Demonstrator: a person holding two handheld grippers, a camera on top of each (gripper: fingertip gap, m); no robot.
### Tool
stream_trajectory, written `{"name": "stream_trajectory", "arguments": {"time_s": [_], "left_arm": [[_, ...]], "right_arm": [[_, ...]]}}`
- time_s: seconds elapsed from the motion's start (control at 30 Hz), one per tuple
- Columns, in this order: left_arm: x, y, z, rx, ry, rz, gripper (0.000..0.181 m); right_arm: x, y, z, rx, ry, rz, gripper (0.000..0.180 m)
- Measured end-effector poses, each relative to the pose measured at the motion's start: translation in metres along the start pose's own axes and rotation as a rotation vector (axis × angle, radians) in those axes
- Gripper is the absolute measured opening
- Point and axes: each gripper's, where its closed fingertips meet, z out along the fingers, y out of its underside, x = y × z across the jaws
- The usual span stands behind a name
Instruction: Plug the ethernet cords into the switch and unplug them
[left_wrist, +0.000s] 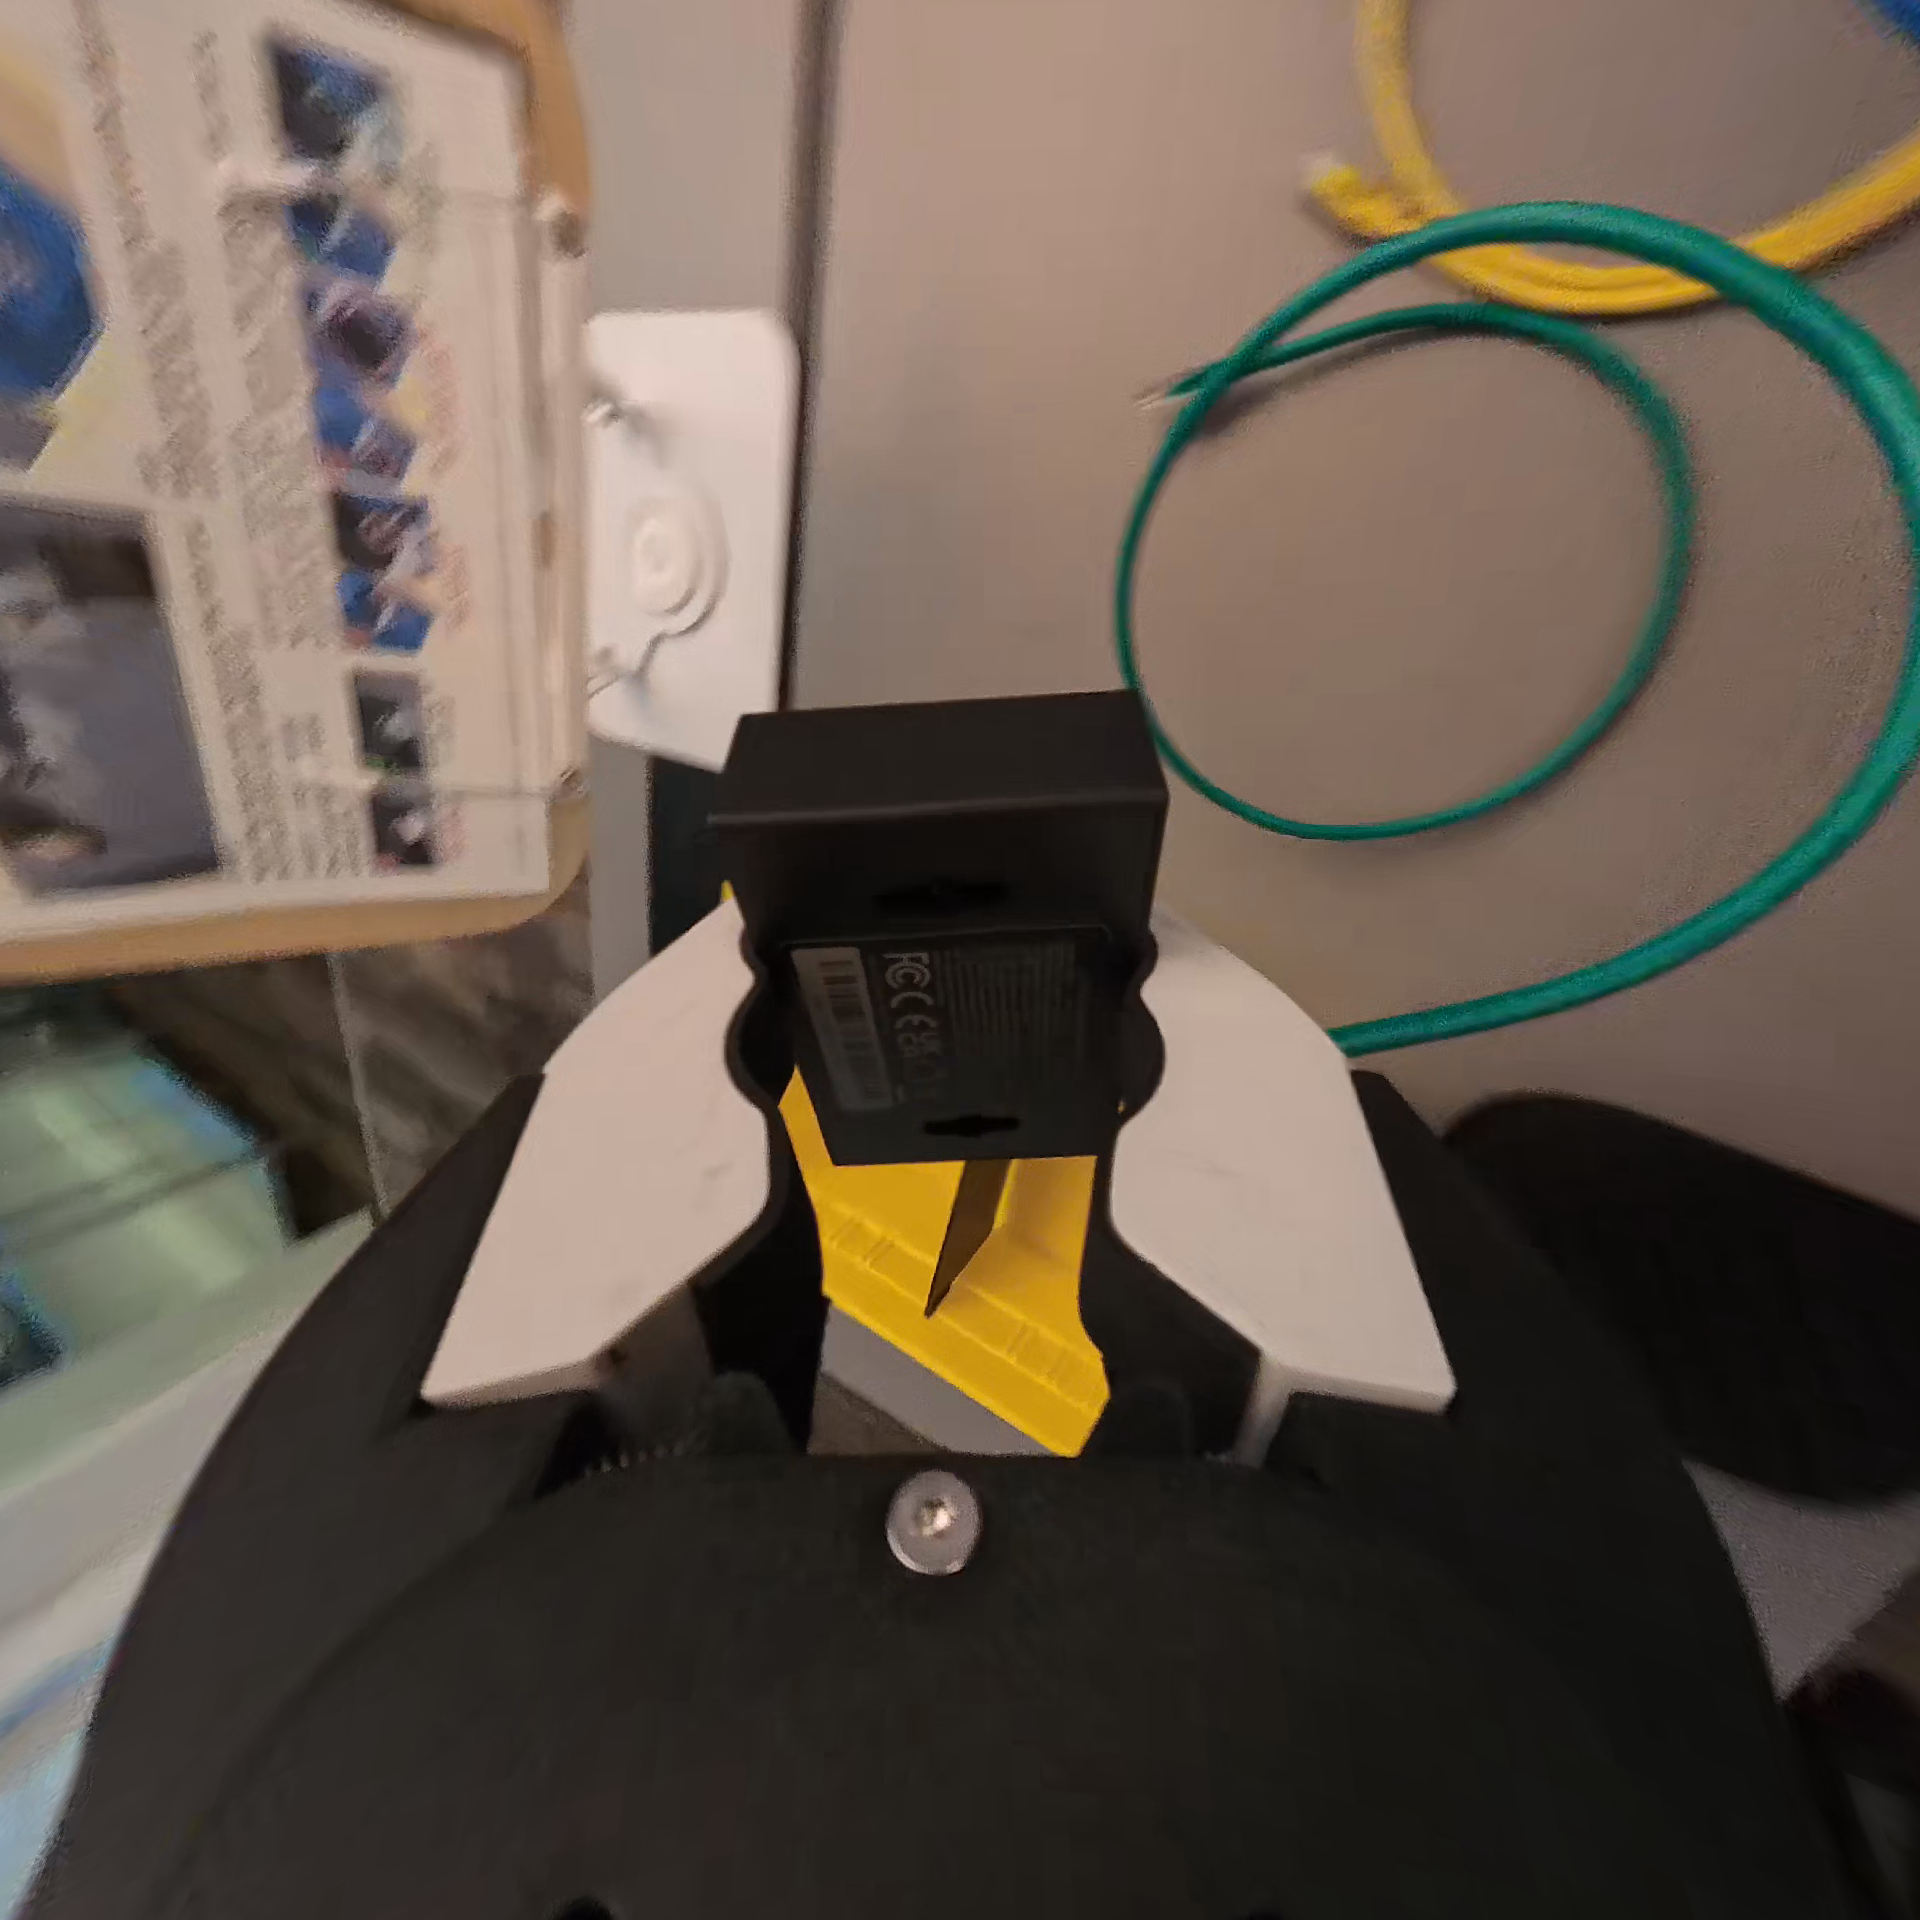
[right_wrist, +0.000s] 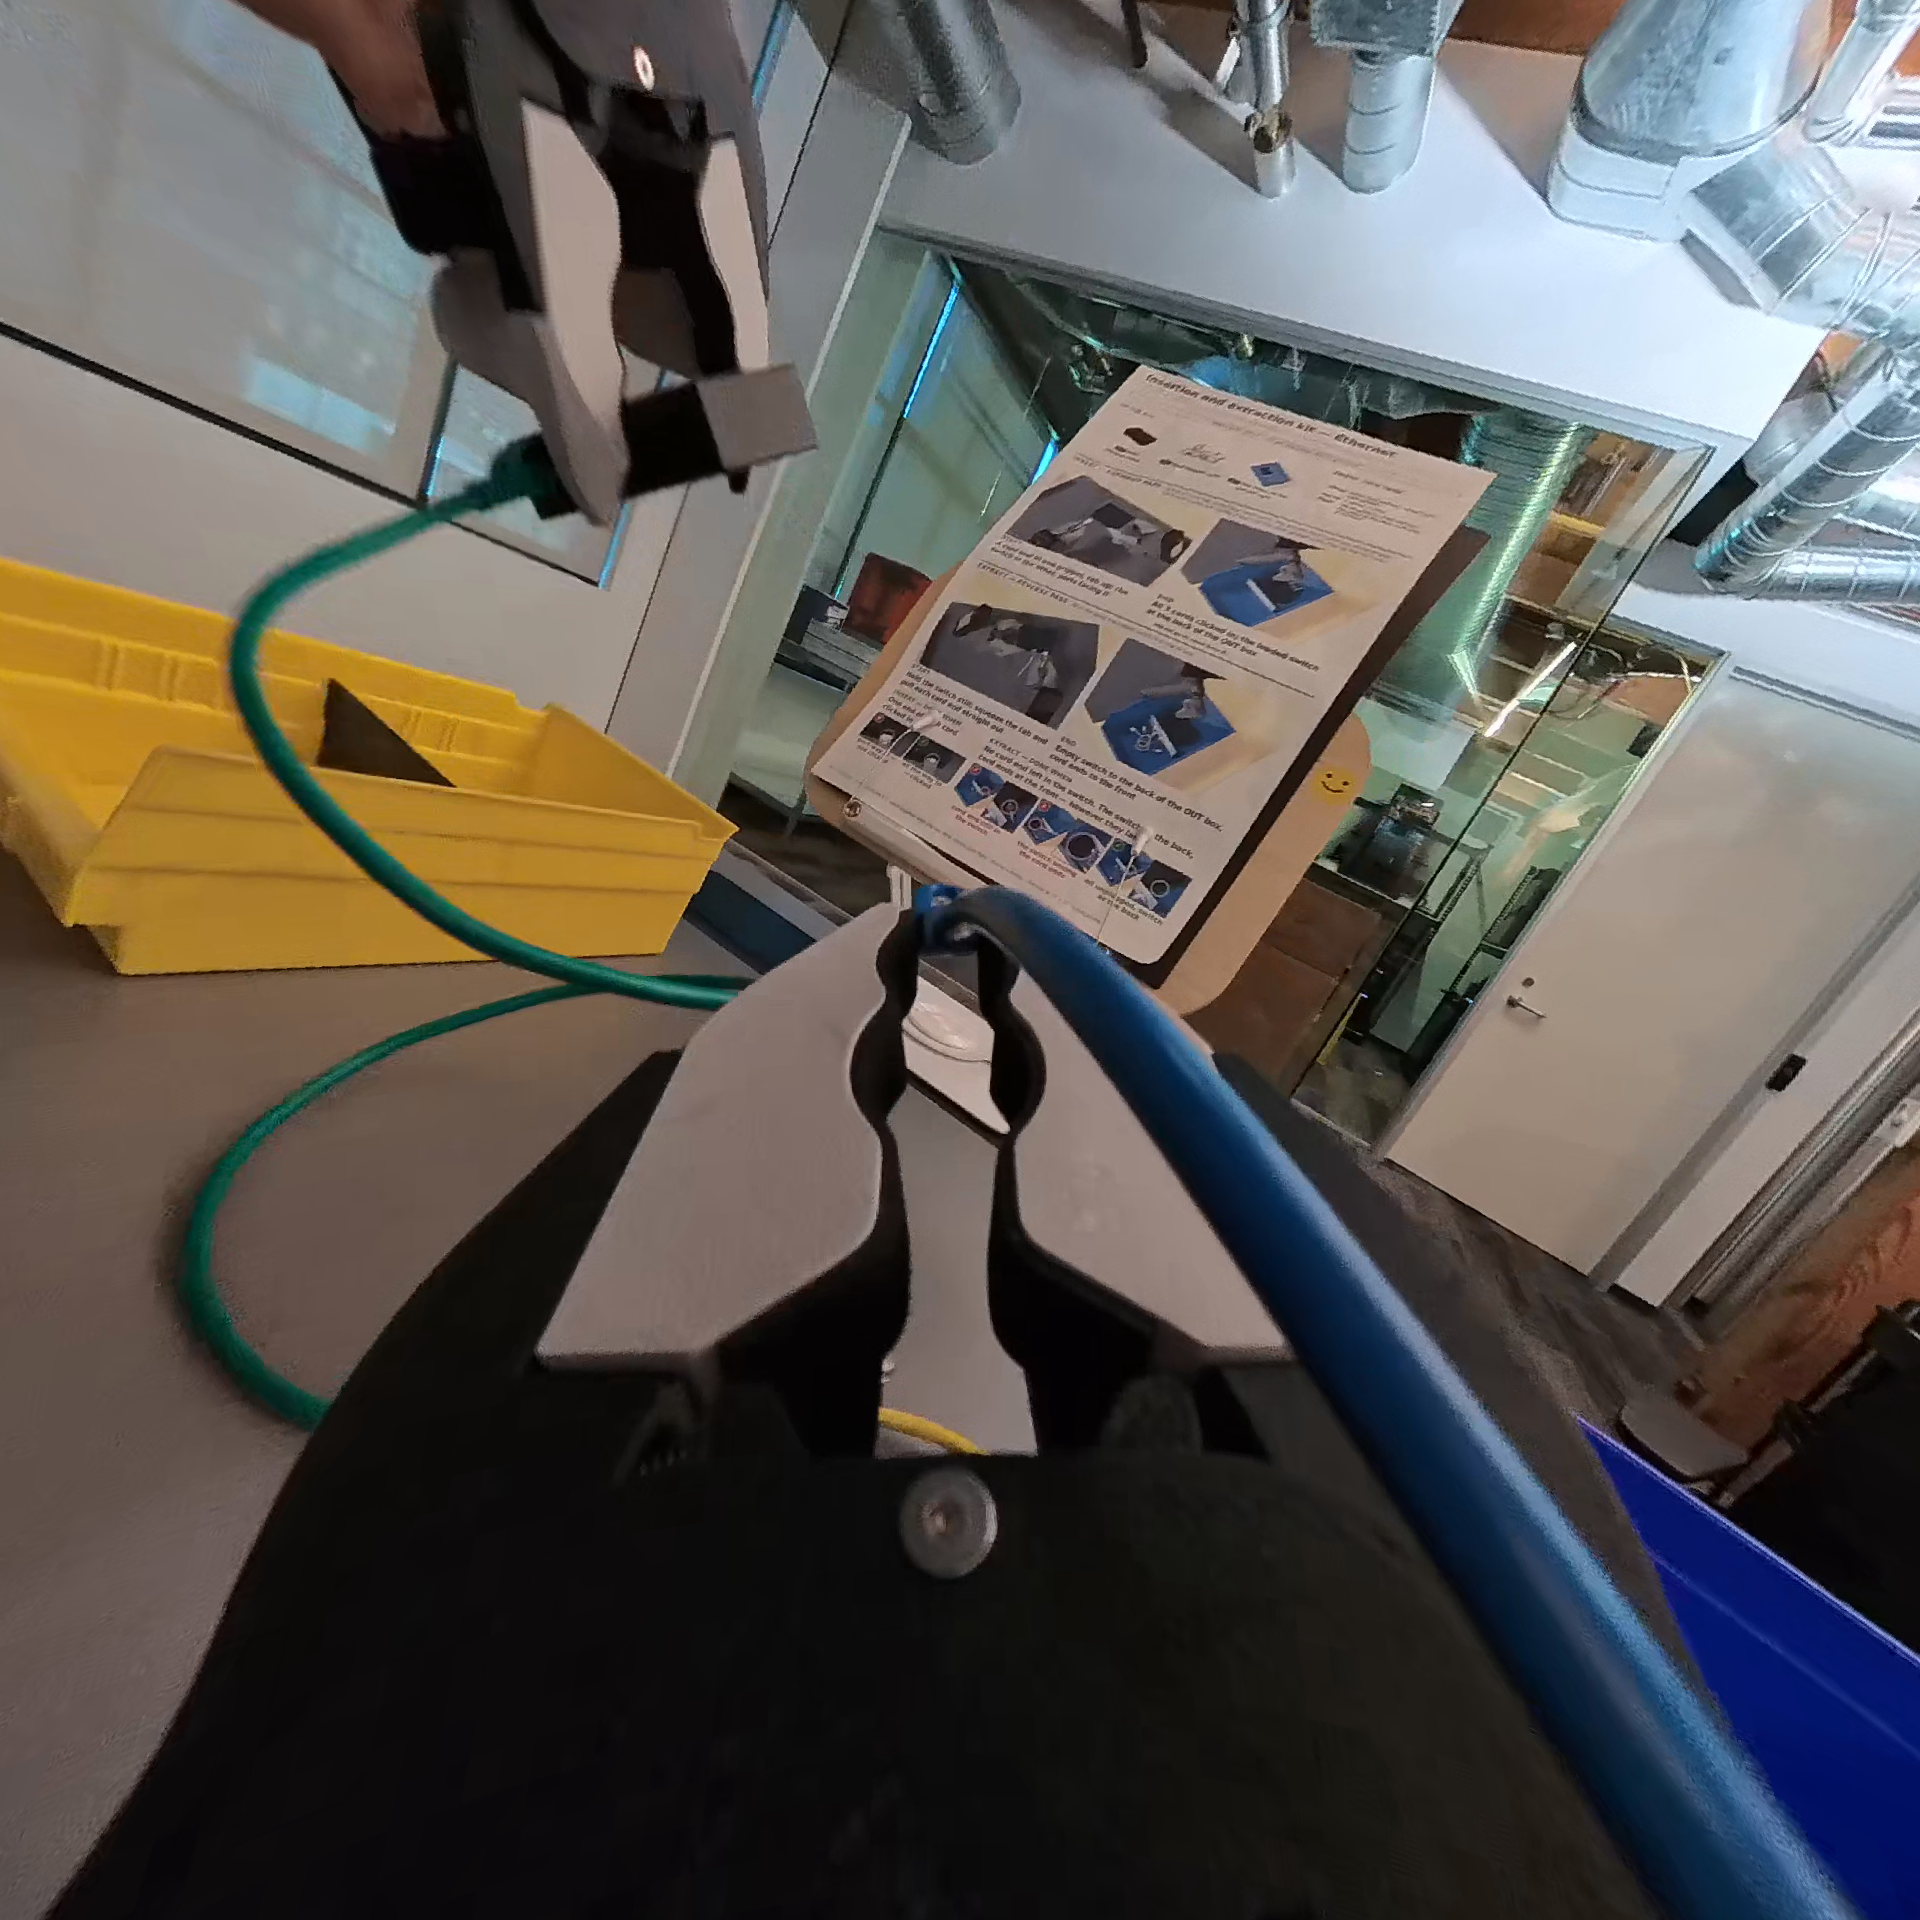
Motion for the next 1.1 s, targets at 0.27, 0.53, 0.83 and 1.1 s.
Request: {"name": "stream_trajectory", "arguments": {"time_s": [0.27, 0.53, 0.83, 1.1], "left_arm": [[0.078, -0.031, -0.013, 0.066, 0.38, 0.194, 0.06], [0.124, -0.082, 0.017, 0.041, 0.487, 0.379, 0.06], [0.12, -0.113, 0.036, 0.056, 0.497, 0.394, 0.059], [0.104, -0.123, 0.033, 0.379, 0.593, 0.116, 0.06]], "right_arm": [[-0.029, -0.006, 0.007, 0.035, -0.131, 0.022, 0.011], [-0.066, 0.008, 0.021, -0.012, -0.385, 0.395, 0.011], [-0.055, 0.027, 0.025, -0.092, -0.316, 0.426, 0.011], [-0.031, 0.034, 0.02, -0.151, -0.197, 0.374, 0.013]]}}
